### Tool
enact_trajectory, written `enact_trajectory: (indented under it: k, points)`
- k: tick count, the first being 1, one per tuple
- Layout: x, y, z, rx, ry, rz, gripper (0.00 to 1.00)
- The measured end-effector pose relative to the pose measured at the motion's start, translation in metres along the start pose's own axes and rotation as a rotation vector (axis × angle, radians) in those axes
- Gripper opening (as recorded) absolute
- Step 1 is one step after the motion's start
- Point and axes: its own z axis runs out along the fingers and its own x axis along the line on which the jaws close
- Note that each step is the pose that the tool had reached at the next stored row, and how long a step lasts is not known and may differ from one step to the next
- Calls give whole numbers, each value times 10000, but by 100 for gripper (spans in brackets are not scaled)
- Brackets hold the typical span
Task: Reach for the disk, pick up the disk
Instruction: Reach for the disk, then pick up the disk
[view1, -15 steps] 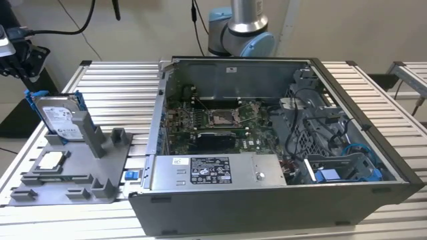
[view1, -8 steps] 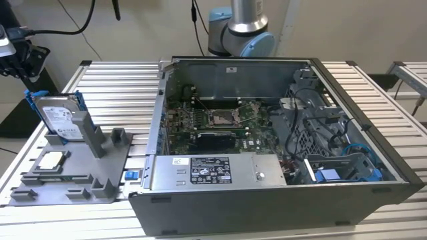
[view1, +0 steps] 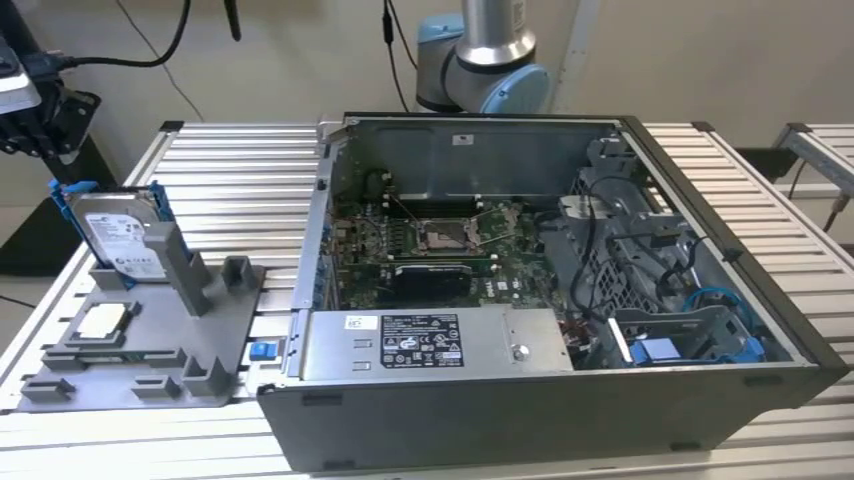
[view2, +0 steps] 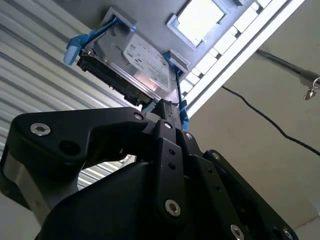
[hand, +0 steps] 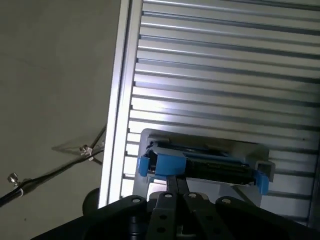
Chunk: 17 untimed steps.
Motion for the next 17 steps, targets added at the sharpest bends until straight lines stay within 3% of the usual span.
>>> enact_trajectory:
  k: [17]
  points:
    - [0,0,0,4,121,-3054,0]
